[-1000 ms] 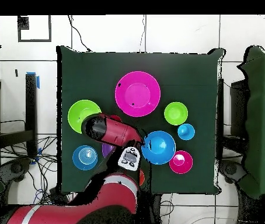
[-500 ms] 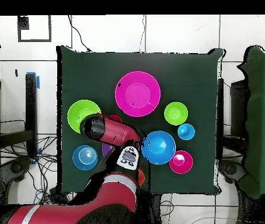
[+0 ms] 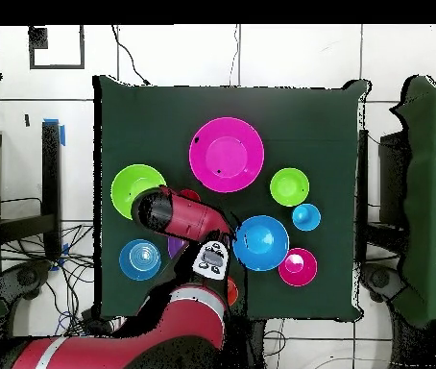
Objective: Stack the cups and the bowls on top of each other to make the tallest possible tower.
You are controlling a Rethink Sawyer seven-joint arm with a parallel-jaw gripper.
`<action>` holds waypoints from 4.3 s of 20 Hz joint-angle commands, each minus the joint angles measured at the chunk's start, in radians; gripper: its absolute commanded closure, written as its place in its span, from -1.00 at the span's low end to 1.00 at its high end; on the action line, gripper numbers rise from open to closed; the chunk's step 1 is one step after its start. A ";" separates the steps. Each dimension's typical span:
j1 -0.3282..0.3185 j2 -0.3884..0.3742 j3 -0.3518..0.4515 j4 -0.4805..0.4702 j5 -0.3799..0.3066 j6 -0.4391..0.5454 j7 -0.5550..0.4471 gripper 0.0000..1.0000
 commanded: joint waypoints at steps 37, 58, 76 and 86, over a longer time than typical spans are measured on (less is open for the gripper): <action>0.083 0.133 0.028 -0.218 0.108 0.008 0.215 -1.00; 0.061 0.089 0.032 -0.205 0.084 0.048 0.157 -1.00; 0.031 0.058 0.055 -0.177 0.050 0.048 0.113 -1.00; 0.015 0.054 0.072 -0.163 0.036 0.016 0.103 -1.00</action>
